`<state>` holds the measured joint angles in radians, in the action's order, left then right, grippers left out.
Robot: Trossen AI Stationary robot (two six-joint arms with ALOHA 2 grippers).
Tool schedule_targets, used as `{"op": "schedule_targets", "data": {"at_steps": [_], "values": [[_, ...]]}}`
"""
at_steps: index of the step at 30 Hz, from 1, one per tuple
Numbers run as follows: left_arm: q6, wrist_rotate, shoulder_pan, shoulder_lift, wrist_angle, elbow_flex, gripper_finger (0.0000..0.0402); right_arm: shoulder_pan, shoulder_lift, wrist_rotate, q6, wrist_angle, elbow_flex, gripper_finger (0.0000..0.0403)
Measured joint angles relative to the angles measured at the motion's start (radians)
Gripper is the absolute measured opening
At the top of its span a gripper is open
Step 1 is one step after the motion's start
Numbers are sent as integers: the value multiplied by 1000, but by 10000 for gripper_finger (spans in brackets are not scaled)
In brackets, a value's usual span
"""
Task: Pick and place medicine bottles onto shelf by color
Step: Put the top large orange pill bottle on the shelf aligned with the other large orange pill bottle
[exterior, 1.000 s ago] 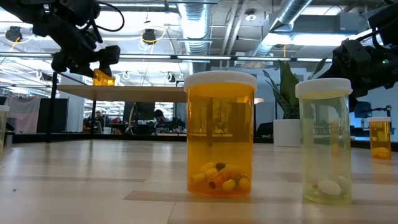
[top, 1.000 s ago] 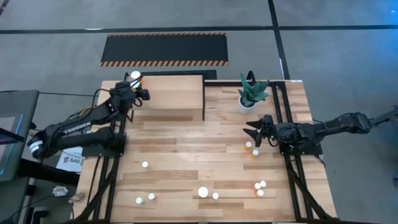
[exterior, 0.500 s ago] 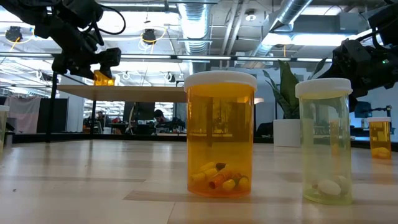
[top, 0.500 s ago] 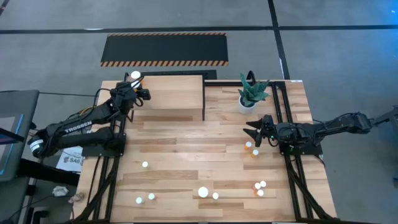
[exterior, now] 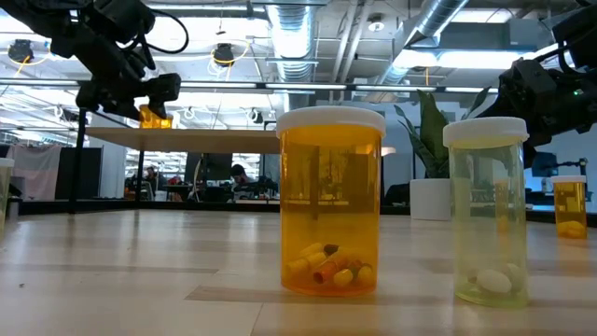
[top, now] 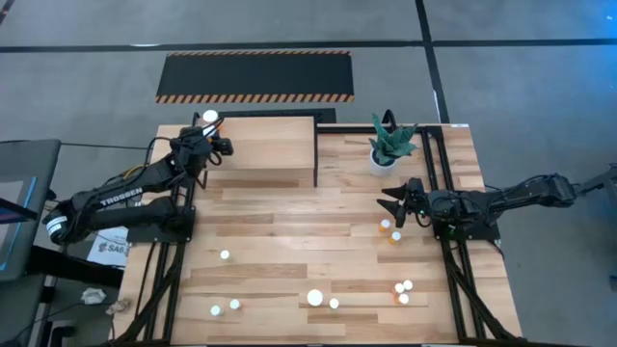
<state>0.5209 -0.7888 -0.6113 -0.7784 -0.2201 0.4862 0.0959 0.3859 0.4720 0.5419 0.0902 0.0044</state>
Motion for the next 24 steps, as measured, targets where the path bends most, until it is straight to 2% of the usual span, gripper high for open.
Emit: {"op": "schedule_targets", "data": {"at_steps": [20,24], "values": [[19,-17,0,0,1,0,218,0,0,0,0,0,0,256],[23,-16,0,1,1,0,228,0,0,0,0,0,0,256]]}}
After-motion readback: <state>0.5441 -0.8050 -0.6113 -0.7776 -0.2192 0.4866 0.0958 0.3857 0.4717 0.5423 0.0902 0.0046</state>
